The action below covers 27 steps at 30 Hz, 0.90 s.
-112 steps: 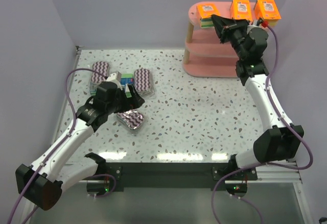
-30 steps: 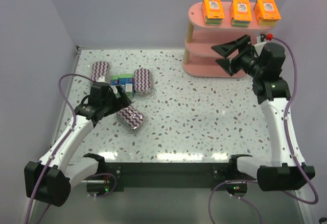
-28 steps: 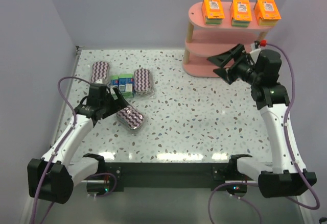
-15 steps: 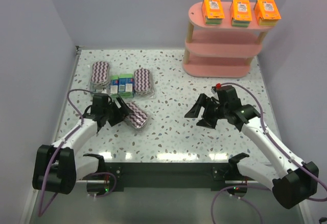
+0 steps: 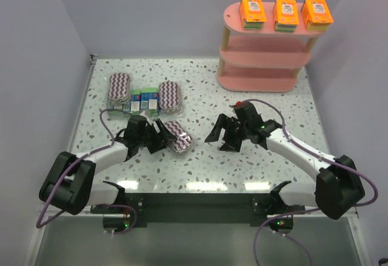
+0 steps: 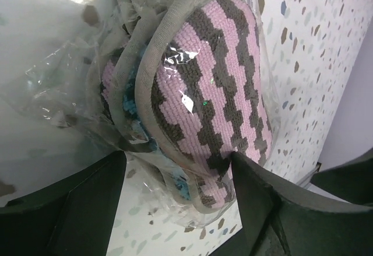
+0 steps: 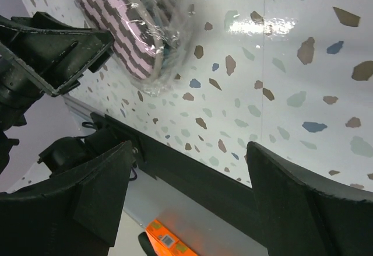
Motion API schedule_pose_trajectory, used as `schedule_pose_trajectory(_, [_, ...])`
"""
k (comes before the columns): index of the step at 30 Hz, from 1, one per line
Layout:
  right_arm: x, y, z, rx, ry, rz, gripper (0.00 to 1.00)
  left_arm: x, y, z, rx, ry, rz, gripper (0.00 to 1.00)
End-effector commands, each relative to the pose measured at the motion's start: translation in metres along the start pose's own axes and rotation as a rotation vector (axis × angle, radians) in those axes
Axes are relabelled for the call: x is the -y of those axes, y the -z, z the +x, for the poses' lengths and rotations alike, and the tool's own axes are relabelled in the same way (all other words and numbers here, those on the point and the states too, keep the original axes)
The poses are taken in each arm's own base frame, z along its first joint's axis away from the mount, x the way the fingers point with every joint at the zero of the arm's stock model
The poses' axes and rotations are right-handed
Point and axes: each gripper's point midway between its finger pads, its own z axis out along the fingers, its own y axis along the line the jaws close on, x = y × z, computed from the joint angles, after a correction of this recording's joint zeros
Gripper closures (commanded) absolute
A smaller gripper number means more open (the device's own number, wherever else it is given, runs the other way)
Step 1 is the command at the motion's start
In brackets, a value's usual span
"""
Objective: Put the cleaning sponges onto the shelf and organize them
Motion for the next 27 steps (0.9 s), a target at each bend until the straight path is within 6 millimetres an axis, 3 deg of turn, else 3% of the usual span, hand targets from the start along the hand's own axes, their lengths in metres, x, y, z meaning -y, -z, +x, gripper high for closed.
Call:
schedule_pose_trajectory(1, [-0.016,-0.018,-0.010,0.045,-0.012,-0.048,0.18,0.049,-0.008,-0.010,0.029,0.001,0.130,0.22])
schedule_pose_trajectory(7, [-0.022,-0.047,-0.011,0.029,-0.094,-0.084,0.18,0.063,-0.018,-0.009,0.005,-0.009,0.154,0.22])
schedule_pose_trajectory(11, [-0.029,-0.069,-0.011,-0.003,-0.120,-0.085,0.18,0.062,-0.025,-0.007,-0.019,-0.032,0.139,0.22])
schedule_pose_trajectory(17, [-0.022,-0.098,-0.019,0.023,-0.236,-0.086,0.25,0.058,-0.029,-0.003,-0.049,-0.030,0.133,0.22])
schedule_pose_trajectory(21, [-0.016,-0.113,-0.017,0.010,-0.292,-0.102,0.48,0.055,-0.028,0.002,-0.060,-0.033,0.132,0.22])
schedule_pose_trajectory(22, [-0.011,-0.116,-0.015,0.002,-0.304,-0.093,0.58,0.056,-0.028,0.002,-0.062,-0.035,0.133,0.22])
schedule_pose_trajectory(25, [-0.004,-0.110,-0.011,0.016,-0.316,-0.092,0.80,0.061,-0.020,-0.001,-0.058,-0.054,0.131,0.22])
schedule_pose_trajectory(27, [0.004,-0.105,-0.009,0.020,-0.327,-0.082,0.89,0.065,-0.015,-0.007,-0.033,-0.068,0.125,0.22])
